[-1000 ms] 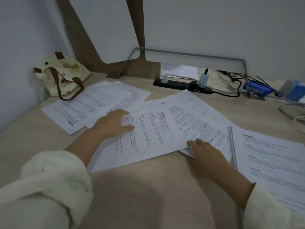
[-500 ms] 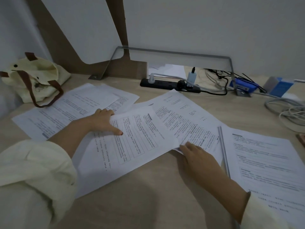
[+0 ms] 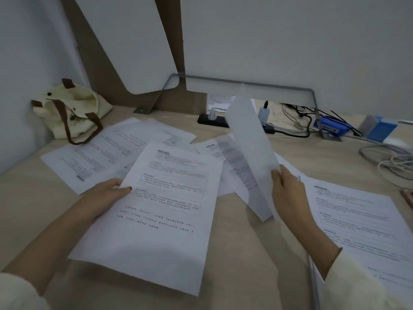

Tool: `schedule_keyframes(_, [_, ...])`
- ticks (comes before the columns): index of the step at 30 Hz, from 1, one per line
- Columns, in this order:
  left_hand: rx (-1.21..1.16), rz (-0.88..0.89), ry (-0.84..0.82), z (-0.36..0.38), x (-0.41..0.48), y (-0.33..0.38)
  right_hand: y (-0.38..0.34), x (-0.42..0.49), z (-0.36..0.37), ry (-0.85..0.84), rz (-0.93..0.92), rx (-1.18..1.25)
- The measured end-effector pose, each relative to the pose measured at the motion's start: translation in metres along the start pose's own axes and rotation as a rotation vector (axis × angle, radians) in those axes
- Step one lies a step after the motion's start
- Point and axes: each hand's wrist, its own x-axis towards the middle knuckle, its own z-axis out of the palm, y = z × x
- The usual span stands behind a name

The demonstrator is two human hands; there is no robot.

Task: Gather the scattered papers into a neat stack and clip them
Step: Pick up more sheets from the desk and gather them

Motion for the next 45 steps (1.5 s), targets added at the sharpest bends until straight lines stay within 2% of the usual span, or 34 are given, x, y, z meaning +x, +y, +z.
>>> schedule_keyframes(2, [-0.059, -0.054, -0.021, 0.0, -0.008, -0.012, -0.014, -0.006, -0.003, -0.013, -0.105, 0.148])
schedule_keyframes(4, [-0.133, -0.102, -0.065, 0.001, -0.014, -0.02, -0.023, -0.014, -0.001, -0.163, -0.226, 0.226])
schedule_keyframes(6, [-0.205, -0.125, -0.108, 0.002, -0.02, -0.025, -0.021, -0.021, 0.007, -0.315, -0.335, 0.181])
schedule_keyframes(9, [-0.303, -0.111, -0.15, 0.006, -0.028, -0.026, -0.001, -0.019, 0.017, -0.283, -0.52, 0.032])
schedule_keyframes(12, [-0.38, -0.058, -0.108, 0.01, -0.033, -0.029, 0.021, -0.01, 0.016, -0.297, -0.448, -0.074])
schedule_keyframes(14, [-0.436, -0.083, -0.117, 0.012, -0.032, -0.03, 0.03, -0.007, 0.016, -0.321, -0.397, -0.108])
schedule_keyframes(19, [-0.372, -0.153, -0.16, 0.023, -0.031, -0.024, 0.028, -0.002, 0.026, -0.402, -0.377, -0.158])
schedule_keyframes(21, [-0.348, -0.104, -0.235, 0.029, -0.033, -0.022, 0.021, 0.002, 0.035, -0.394, -0.372, -0.126])
schedule_keyframes(25, [-0.273, -0.004, -0.285, 0.04, -0.035, -0.021, 0.016, 0.008, 0.058, -0.369, -0.377, -0.04])
schedule_keyframes(27, [-0.241, 0.018, -0.247, 0.045, -0.032, -0.02, 0.013, 0.009, 0.064, -0.426, -0.298, -0.066])
schedule_keyframes(29, [-0.192, 0.051, -0.199, 0.047, -0.027, -0.022, 0.018, 0.013, 0.065, -0.46, -0.228, -0.241])
schedule_keyframes(33, [-0.168, 0.067, -0.111, 0.038, -0.026, -0.03, 0.028, 0.021, 0.054, -0.391, -0.119, -0.475])
schedule_keyframes(38, [-0.214, 0.018, 0.074, 0.014, -0.034, -0.047, 0.027, 0.021, 0.052, -0.354, -0.207, -0.645])
schedule_keyframes(41, [-0.264, 0.021, 0.188, 0.006, -0.042, -0.054, 0.024, 0.025, 0.05, -0.333, -0.19, -0.658])
schedule_keyframes(45, [-0.321, 0.049, 0.203, 0.005, -0.056, -0.054, 0.011, 0.026, 0.036, -0.142, -0.068, -0.368])
